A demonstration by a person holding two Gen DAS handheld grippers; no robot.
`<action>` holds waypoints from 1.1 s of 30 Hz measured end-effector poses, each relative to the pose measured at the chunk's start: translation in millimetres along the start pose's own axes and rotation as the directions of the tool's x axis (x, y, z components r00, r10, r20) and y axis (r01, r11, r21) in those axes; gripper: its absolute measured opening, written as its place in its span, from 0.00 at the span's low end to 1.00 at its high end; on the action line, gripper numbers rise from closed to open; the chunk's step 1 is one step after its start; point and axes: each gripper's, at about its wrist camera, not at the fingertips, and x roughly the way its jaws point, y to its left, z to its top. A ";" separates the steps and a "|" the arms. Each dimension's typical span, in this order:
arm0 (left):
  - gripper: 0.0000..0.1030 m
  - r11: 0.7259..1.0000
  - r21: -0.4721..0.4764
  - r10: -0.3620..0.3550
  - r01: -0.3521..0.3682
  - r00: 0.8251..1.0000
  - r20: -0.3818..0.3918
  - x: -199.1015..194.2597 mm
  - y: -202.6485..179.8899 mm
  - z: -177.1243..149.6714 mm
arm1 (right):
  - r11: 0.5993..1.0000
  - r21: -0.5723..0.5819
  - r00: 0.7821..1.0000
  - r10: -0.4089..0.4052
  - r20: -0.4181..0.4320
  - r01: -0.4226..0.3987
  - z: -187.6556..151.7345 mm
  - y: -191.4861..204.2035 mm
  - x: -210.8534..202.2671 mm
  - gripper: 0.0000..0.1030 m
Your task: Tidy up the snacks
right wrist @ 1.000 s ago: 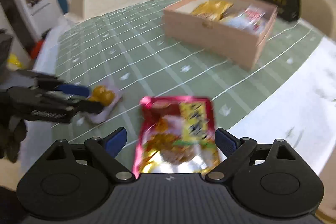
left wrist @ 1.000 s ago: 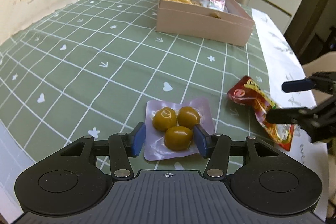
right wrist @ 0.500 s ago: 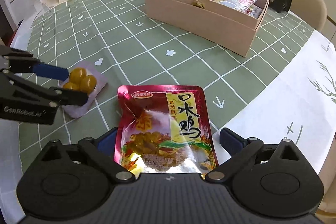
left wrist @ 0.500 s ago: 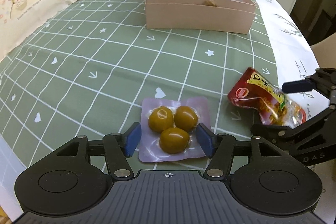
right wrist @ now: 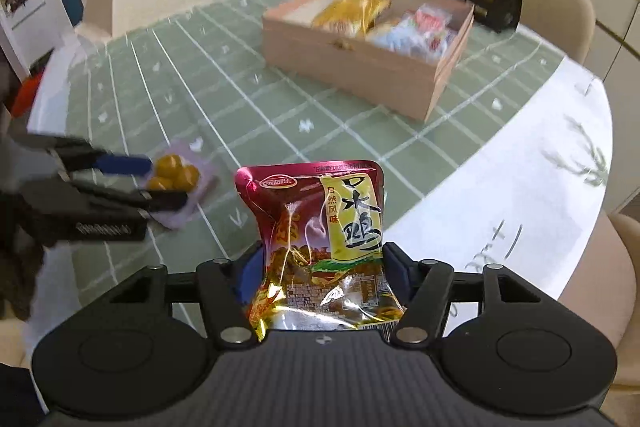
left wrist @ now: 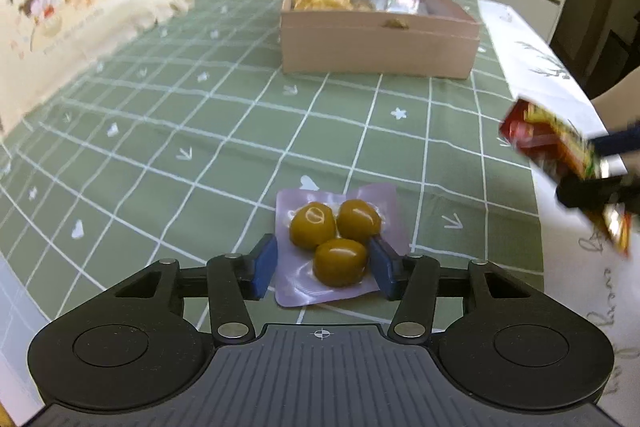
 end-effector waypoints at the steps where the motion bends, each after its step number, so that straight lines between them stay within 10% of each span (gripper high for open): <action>1: 0.53 1.000 0.003 0.001 -0.001 1.000 0.013 -1.8 -0.6 -2.1 | 1.000 0.000 1.000 0.000 0.015 0.000 1.4 0.7 -4.9 0.60; 3: 0.52 1.000 -0.003 -0.020 0.020 1.000 0.021 -6.6 -0.5 -2.6 | 1.000 0.002 0.999 -0.002 0.041 0.002 3.8 1.1 -14.9 0.60; 4: 0.33 0.999 -0.006 -0.049 0.050 0.998 0.031 -10.0 0.0 -1.2 | 1.000 0.004 0.999 -0.004 0.050 0.003 4.9 1.2 -18.9 0.60; 11: 0.32 0.997 0.021 -0.080 0.078 0.979 0.186 -48.8 2.9 35.6 | 0.999 0.028 0.994 -0.030 0.106 0.027 6.1 -3.8 -44.3 0.60; 19: 0.33 0.979 0.165 -0.182 0.117 0.869 0.460 -94.9 -8.0 173.8 | 0.997 0.075 0.989 -0.044 0.141 0.034 15.2 -10.9 -59.6 0.60; 25: 0.33 0.937 -0.058 -0.297 0.344 0.873 0.388 -11.4 17.0 252.4 | 0.990 0.129 0.985 -0.071 0.158 0.050 36.7 -16.8 -60.9 0.61; 33: 0.33 0.900 -0.243 -0.254 0.361 0.889 0.380 27.1 66.5 180.8 | 0.977 0.150 0.979 -0.167 0.113 0.150 53.4 -24.9 -52.9 0.61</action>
